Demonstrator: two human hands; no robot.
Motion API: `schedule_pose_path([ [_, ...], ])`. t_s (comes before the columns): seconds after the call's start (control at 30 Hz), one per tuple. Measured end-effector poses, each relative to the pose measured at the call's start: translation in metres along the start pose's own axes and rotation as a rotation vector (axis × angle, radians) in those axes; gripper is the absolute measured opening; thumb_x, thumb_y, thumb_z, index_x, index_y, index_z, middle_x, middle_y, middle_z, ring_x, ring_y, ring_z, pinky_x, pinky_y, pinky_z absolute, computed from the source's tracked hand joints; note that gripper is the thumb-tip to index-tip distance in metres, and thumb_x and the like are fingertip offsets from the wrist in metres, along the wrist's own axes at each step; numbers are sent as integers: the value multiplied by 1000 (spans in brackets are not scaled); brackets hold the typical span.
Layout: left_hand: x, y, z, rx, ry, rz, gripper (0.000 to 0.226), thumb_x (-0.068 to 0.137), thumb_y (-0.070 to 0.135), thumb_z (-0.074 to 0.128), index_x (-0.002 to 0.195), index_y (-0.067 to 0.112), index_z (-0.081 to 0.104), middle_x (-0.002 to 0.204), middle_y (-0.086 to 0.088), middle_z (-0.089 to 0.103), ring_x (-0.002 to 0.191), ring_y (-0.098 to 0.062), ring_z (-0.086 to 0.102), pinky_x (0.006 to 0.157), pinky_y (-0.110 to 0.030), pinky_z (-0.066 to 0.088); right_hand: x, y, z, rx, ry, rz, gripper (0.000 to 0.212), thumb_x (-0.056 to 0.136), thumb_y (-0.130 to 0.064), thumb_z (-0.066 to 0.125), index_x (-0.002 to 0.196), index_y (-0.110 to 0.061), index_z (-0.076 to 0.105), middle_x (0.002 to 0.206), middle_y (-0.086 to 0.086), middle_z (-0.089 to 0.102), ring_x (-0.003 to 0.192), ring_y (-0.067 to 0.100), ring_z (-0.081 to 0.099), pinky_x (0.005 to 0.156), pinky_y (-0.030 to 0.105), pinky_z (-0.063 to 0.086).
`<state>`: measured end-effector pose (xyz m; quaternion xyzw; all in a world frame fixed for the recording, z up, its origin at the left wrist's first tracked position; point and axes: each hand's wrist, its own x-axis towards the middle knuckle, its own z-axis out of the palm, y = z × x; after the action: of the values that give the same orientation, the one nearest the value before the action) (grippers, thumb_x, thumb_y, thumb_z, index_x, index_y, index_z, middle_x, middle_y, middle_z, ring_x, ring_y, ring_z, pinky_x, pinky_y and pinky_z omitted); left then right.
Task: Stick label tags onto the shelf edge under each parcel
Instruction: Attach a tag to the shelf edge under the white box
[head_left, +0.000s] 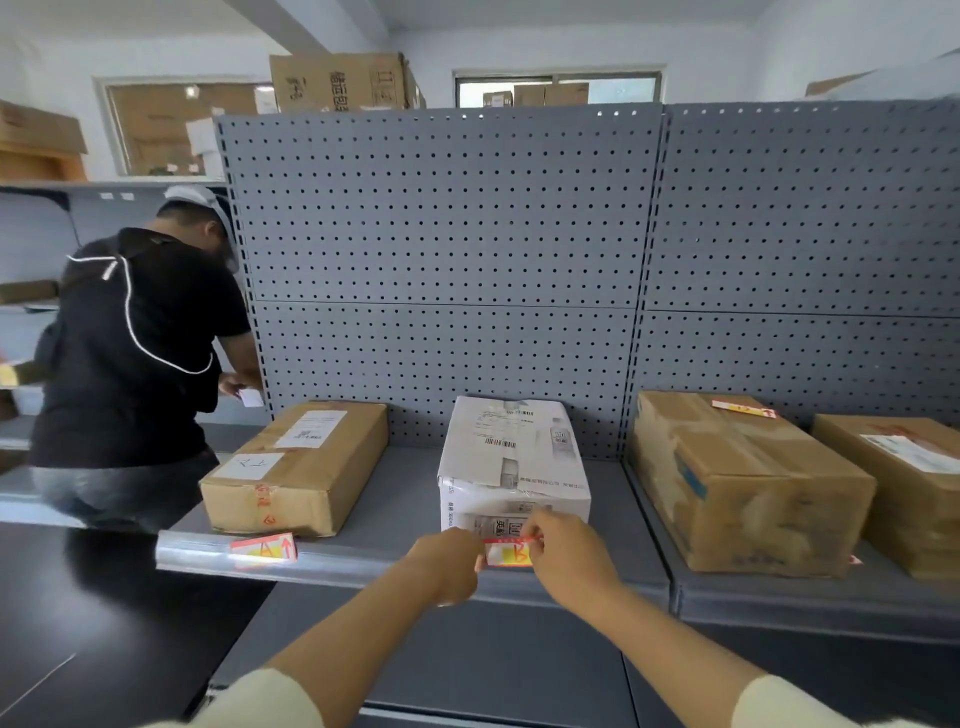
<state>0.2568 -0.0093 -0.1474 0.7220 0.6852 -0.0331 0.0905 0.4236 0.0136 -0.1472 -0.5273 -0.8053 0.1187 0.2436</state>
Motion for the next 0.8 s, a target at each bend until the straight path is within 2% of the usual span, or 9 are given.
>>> schedule_pose_path([
  [0.17, 9, -1, 16, 4, -16, 21, 39, 90, 9, 46, 126, 19, 58, 134, -6, 56, 120, -28, 55, 99, -40, 47, 1, 14, 10, -64, -52, 24, 21, 91, -9, 47, 97, -20, 65, 104, 0, 68, 90, 19, 63, 76, 31, 52],
  [0.47, 13, -1, 20, 86, 21, 36, 39, 89, 5, 46, 124, 14, 59, 126, -11, 62, 111, -30, 61, 95, -41, 51, 7, 20, 7, -113, -4, -29, 19, 93, -12, 47, 101, -18, 64, 106, 0, 67, 90, 19, 61, 75, 32, 52],
  [0.8, 14, 6, 15, 102, -10, 42, 43, 89, -1, 44, 127, 14, 58, 130, -12, 59, 115, -31, 58, 97, -41, 50, 10, 21, 10, -141, -17, -71, 20, 93, -12, 47, 102, -19, 64, 107, 0, 67, 91, 19, 61, 77, 31, 53],
])
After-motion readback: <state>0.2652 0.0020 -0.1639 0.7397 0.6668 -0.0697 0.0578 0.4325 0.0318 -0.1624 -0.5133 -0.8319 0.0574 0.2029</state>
